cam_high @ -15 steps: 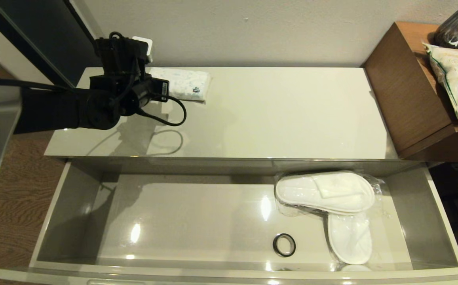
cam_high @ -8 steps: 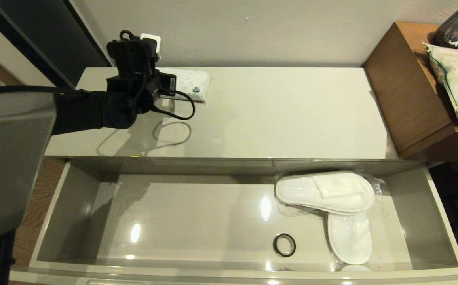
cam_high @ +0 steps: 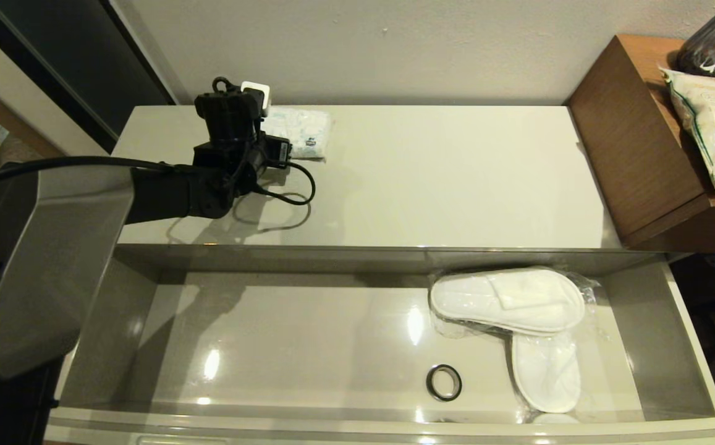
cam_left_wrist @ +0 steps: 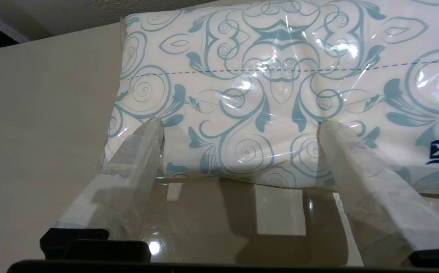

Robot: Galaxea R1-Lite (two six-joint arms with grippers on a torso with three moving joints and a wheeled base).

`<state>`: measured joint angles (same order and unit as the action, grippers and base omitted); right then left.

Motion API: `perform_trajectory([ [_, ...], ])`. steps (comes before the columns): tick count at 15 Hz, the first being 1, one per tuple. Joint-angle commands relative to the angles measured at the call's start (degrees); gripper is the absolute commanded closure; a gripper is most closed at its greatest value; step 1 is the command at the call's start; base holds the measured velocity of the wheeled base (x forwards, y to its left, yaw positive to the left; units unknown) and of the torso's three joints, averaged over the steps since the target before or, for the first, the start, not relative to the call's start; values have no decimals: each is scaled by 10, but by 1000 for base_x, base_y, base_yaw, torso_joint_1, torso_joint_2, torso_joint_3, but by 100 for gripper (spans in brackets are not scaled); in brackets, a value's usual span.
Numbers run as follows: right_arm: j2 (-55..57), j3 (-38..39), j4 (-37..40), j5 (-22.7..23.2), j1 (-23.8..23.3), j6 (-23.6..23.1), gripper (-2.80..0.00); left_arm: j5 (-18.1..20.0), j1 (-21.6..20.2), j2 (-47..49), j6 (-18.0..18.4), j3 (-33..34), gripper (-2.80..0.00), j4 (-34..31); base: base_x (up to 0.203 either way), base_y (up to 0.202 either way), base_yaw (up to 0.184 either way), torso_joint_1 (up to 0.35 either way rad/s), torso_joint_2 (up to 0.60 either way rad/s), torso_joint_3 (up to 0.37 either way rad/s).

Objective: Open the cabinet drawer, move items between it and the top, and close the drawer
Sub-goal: Pick up the tissue on the table

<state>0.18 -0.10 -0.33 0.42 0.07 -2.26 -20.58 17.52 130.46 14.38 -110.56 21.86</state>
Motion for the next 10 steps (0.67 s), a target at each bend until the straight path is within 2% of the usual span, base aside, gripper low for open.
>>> perform_trajectory([
  [1, 1, 0, 0, 0, 0, 0, 0, -1, 0, 11, 2, 1, -280, -4, 0, 0, 0, 0, 0, 0],
  [4, 1, 0, 0, 0, 0, 0, 0, -5, 0, 17, 4, 1, -280, -21, 0, 0, 0, 0, 0, 0],
  [10, 1, 0, 0, 0, 0, 0, 0, -11, -22, 3, 0, 3, -280, -112, 0, 0, 0, 0, 0, 0],
])
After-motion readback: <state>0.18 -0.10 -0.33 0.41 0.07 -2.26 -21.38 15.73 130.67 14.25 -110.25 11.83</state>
